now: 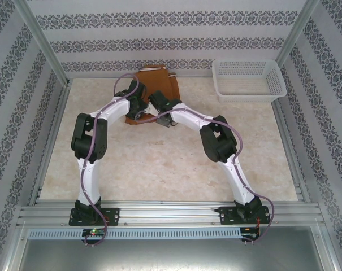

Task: Roll up the long pants

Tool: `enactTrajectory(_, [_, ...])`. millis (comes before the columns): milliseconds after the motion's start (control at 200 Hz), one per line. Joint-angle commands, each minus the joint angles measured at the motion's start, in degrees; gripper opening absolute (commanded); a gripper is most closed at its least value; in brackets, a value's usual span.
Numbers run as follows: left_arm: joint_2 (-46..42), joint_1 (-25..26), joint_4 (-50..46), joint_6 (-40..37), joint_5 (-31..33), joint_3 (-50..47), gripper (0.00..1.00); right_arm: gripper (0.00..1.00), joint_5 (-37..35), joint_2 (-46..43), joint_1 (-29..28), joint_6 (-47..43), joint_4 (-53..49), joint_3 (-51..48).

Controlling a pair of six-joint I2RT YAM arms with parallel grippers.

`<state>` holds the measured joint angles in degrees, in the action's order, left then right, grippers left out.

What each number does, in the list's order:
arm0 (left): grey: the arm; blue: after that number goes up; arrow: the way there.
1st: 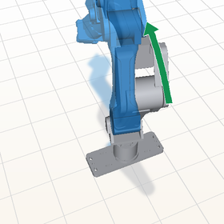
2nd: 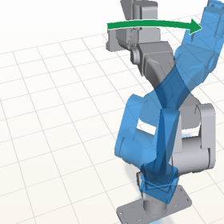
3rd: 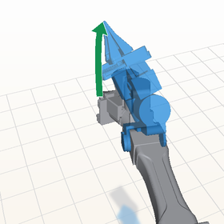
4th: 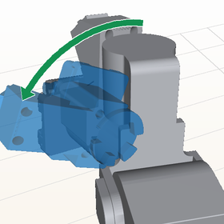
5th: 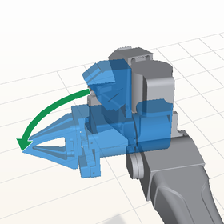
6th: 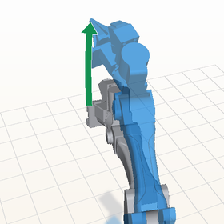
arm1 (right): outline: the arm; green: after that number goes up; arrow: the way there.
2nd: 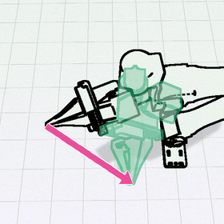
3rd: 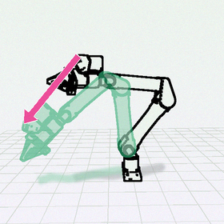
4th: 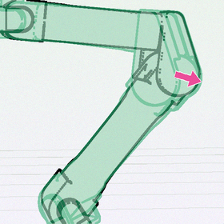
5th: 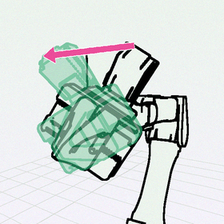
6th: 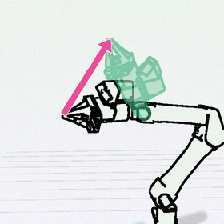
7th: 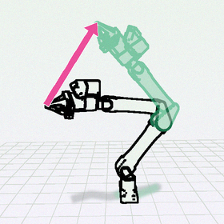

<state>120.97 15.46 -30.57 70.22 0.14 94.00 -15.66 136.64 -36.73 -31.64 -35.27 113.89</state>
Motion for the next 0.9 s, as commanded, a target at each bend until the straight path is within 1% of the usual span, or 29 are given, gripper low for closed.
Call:
enactTrajectory(0, [-5.8, -0.7, -2.5, -0.8, 0.2, -2.5, 0.93, 0.0, 5.8, 0.8, 1.9, 6.9, -8.2, 2.5])
enactTrajectory(10, [-6.3, -0.8, -2.6, -0.9, 0.4, -2.5, 0.98, 0.0, 6.0, 0.8, 1.9, 7.1, -8.6, 2.7])
enactTrajectory(30, [-7.0, -0.8, -2.8, -0.9, 0.7, -2.6, 1.0, 0.0, 7.0, 0.6, 1.9, 7.6, -9.2, 3.1])
enactTrajectory(170, [-11.2, -0.7, -4.3, -1.5, 1.6, -2.5, 1.0, 0.0, 15.0, 0.6, 2.0, 12.1, -17.0, 8.7])
enactTrajectory(295, [-12.8, -0.8, -4.5, -1.4, -0.6, -2.3, 1.0, 0.0, 22.2, 2.3, 2.2, 15.5, -26.0, 16.4])
enactTrajectory(410, [-14.2, -0.6, -3.3, -0.5, -1.4, -3.8, 1.0, 0.0, 27.5, 3.2, 2.3, 19.0, -31.3, 21.8])
enactTrajectory(520, [-15.2, -0.5, -2.6, 0.0, -1.5, -5.2, 1.0, 0.0, 34.9, 4.8, 3.0, 23.2, -35.4, 26.9])
enactTrajectory(610, [-15.1, -0.5, -2.5, 0.2, -1.9, -5.5, 1.0, 0.0, 43.3, 6.7, 4.2, 26.3, -38.2, 30.5])
enactTrajectory(699, [-14.5, -0.4, -2.3, 0.0, -2.0, -5.3, 1.0, 0.0, 51.2, 8.0, 5.4, 27.9, -39.8, 31.4])
enactTrajectory(794, [-12.8, -0.4, -1.8, -0.7, -1.9, -4.6, 1.0, 0.0, 54.9, 8.8, 6.0, 27.7, -41.1, 31.2])
enactTrajectory(884, [-9.2, -0.5, -1.7, -2.1, -1.7, -2.3, 1.0, 0.0, 57.3, 9.7, 6.8, 27.6, -42.4, 30.8])
enactTrajectory(899, [-8.4, -0.5, -1.9, -2.4, -1.9, -1.6, 0.97, 0.0, 57.6, 9.8, 7.0, 27.6, -42.5, 30.7])
